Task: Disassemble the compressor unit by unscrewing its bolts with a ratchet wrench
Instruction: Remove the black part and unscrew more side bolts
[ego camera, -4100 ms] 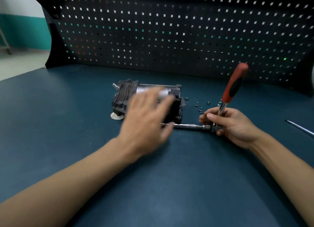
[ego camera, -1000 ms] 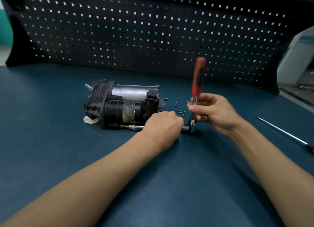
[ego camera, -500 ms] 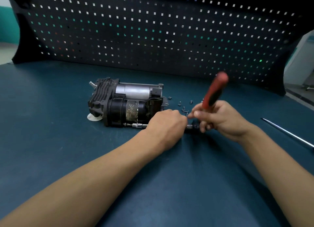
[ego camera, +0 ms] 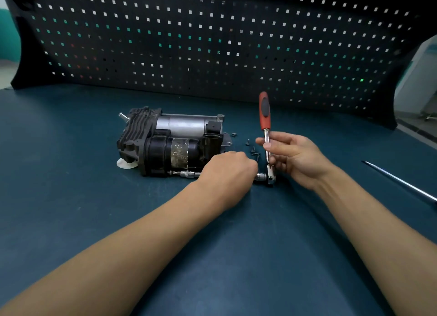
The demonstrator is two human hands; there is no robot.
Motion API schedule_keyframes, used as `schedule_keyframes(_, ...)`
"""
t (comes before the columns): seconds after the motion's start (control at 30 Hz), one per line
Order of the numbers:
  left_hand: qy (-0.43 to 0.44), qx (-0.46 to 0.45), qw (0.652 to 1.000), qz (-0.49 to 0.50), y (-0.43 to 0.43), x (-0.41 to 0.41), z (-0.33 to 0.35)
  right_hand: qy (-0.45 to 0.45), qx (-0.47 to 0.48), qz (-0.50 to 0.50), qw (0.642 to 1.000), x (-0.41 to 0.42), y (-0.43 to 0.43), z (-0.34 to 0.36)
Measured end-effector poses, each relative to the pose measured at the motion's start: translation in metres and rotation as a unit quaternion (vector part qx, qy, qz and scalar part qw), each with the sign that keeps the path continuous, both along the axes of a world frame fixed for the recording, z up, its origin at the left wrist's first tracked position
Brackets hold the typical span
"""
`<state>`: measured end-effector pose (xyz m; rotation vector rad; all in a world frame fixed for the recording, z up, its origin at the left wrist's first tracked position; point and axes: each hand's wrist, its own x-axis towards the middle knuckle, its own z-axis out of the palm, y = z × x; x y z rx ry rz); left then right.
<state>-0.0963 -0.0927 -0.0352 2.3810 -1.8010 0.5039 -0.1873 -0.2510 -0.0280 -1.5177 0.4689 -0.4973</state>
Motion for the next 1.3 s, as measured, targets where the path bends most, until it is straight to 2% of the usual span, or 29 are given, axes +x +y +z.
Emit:
schedule_keyframes(0.1, -0.002, 0.001, 1.000, -0.005, -0.001, 0.000, -0.001, -0.042, -0.013, 0.033, 0.999, -0.014, 0.004, 0.006)
schedule_keyframes(0.2, -0.008, 0.015, 1.000, -0.007, -0.002, 0.000, -0.002, -0.055, -0.067, 0.080, 0.993, -0.027, 0.007, 0.013)
schedule_keyframes(0.37, -0.024, 0.041, 0.999, -0.014, -0.001, -0.001, -0.006, 0.003, -0.193, 0.161, 0.968, -0.039, 0.009, 0.020)
schedule_keyframes(0.43, -0.023, 0.039, 0.999, -0.012, -0.002, -0.003, -0.003, -0.006, -0.172, 0.130, 0.977, -0.036, 0.011, 0.019)
schedule_keyframes(0.57, 0.001, 0.019, 1.000, -0.002, -0.005, -0.004, 0.004, -0.071, -0.034, -0.006, 0.997, -0.013, 0.012, 0.012)
schedule_keyframes(0.73, 0.009, 0.005, 1.000, 0.000, -0.007, -0.003, 0.001, -0.046, 0.024, -0.092, 0.994, 0.014, 0.008, 0.005)
schedule_keyframes(0.97, -0.002, -0.024, 1.000, -0.009, -0.005, -0.004, -0.003, -0.033, 0.092, -0.086, 0.991, 0.013, 0.001, -0.004)
schedule_keyframes(1.13, -0.027, -0.032, 0.999, 0.004, -0.004, -0.005, -0.004, -0.061, 0.075, -0.048, 0.994, 0.005, 0.004, 0.004)
schedule_keyframes(1.3, -0.092, 0.001, 0.996, 0.001, -0.008, -0.004, 0.000, -0.080, 0.044, -0.069, 0.993, 0.004, 0.009, 0.005)
